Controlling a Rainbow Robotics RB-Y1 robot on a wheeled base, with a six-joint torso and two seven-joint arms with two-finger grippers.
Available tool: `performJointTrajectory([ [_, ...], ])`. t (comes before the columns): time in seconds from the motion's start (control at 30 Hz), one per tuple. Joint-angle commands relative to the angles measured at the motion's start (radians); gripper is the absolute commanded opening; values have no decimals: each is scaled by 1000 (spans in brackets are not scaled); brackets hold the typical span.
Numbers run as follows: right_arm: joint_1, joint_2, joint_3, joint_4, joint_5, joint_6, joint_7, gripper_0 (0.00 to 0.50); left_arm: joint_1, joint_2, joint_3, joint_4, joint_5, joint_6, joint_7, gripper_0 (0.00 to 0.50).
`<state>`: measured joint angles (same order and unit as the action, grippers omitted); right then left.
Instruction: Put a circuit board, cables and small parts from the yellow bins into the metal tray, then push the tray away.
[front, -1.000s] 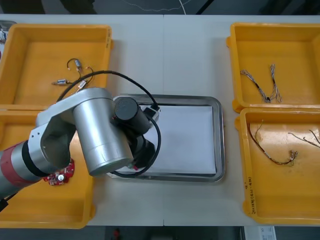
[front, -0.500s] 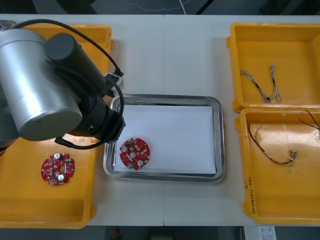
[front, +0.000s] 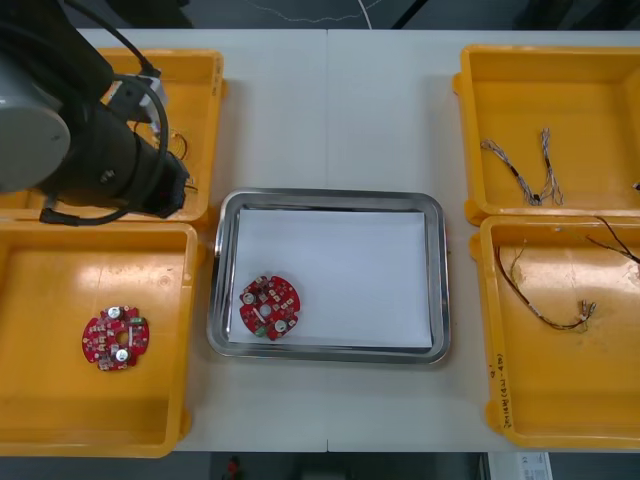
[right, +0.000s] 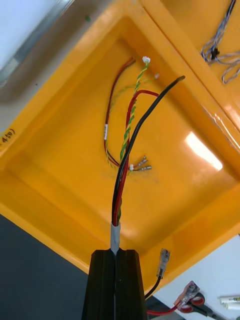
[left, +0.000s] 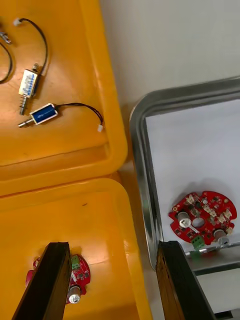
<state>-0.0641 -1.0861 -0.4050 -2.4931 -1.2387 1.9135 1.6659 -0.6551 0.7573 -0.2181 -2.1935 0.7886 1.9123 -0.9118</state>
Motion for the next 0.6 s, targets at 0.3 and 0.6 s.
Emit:
performJointTrajectory([
  [0.3,-289,9,267,10,-15,6,32,0,-97,50,131,235,-54,8,36,500],
  [0.6,-499,18,558,39,19,-56,38,0,-182,48,131,451,-100,-12,44,500],
])
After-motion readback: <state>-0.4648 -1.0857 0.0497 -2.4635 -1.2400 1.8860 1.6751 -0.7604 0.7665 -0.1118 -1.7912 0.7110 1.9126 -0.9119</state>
